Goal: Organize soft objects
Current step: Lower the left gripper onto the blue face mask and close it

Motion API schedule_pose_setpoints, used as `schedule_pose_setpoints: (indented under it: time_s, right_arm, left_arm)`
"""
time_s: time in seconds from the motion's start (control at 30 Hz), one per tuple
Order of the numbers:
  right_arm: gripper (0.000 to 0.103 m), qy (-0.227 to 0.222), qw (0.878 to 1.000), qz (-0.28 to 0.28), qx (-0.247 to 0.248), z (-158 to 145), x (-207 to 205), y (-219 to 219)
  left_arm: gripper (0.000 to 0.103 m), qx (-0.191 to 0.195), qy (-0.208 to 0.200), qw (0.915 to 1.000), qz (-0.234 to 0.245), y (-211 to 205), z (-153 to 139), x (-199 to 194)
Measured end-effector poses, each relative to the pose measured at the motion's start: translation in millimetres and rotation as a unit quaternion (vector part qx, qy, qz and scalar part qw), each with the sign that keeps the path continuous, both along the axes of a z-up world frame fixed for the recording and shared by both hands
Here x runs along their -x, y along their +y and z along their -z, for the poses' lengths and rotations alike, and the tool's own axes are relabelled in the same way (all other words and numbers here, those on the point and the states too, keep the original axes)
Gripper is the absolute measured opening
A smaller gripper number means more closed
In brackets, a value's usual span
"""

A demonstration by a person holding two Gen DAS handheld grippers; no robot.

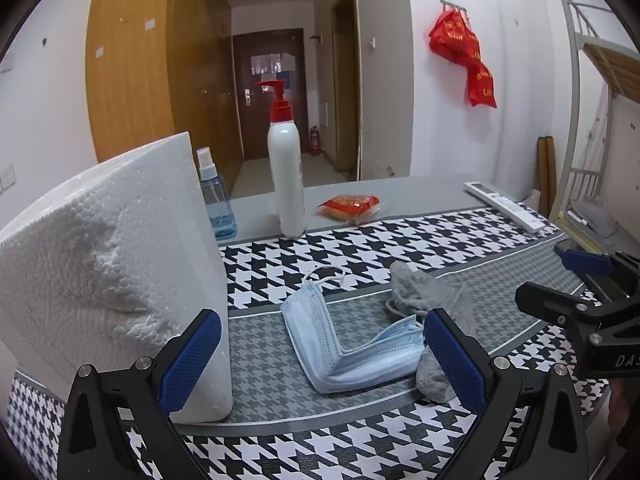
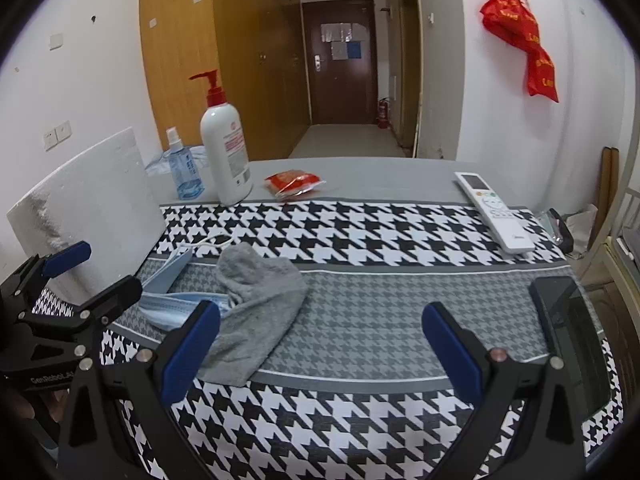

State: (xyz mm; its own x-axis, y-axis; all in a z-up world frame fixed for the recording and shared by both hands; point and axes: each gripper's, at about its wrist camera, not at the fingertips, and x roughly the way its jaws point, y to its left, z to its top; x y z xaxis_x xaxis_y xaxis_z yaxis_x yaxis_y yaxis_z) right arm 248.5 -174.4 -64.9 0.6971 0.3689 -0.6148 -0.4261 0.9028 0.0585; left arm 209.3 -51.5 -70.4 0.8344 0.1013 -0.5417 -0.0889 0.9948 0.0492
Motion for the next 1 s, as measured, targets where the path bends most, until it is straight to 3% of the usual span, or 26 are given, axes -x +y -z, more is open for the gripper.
schedule_pose_setpoints:
  time_s: [0.23,0.47,0.63,0.73,0.8,1.0]
  right_arm:
    - [0.102,0.002,1.000,0.001,0.004,1.5,-1.9,-1.4]
    - [0.102,0.007,1.000,-0.001,0.005,4.2,-4.2,-2.4]
    - [0.102,0.012,1.000,-0.011,0.013,6.7,-5.0,4.1]
    - [0.102,0.016,1.000,-0.016,0.012,7.8,-6.0,6.2]
    - [0.102,0.019,1.000,-0.019,0.013,9.1,-6.5,8.1]
    - [0.102,0.031,0.999,-0.030,0.016,14.9,-9.1,14.7]
  left_arm:
    - [0.102,-0.011,0.017,0.9997,0.012,-14.0,5.0,-7.2]
    - [0.090,-0.004,0.062,0.9980,-0.014,-3.9,20.1,-26.4]
    - [0.086,0.005,0.087,0.9962,-0.008,-2.9,29.0,-31.1]
    - [0.077,0.014,0.098,0.9951,0.003,-2.8,31.8,-35.1]
    - [0.063,0.020,0.111,0.9936,0.009,-2.7,35.1,-38.6]
    - [0.042,0.038,0.123,0.9914,0.023,-1.9,39.3,-41.1]
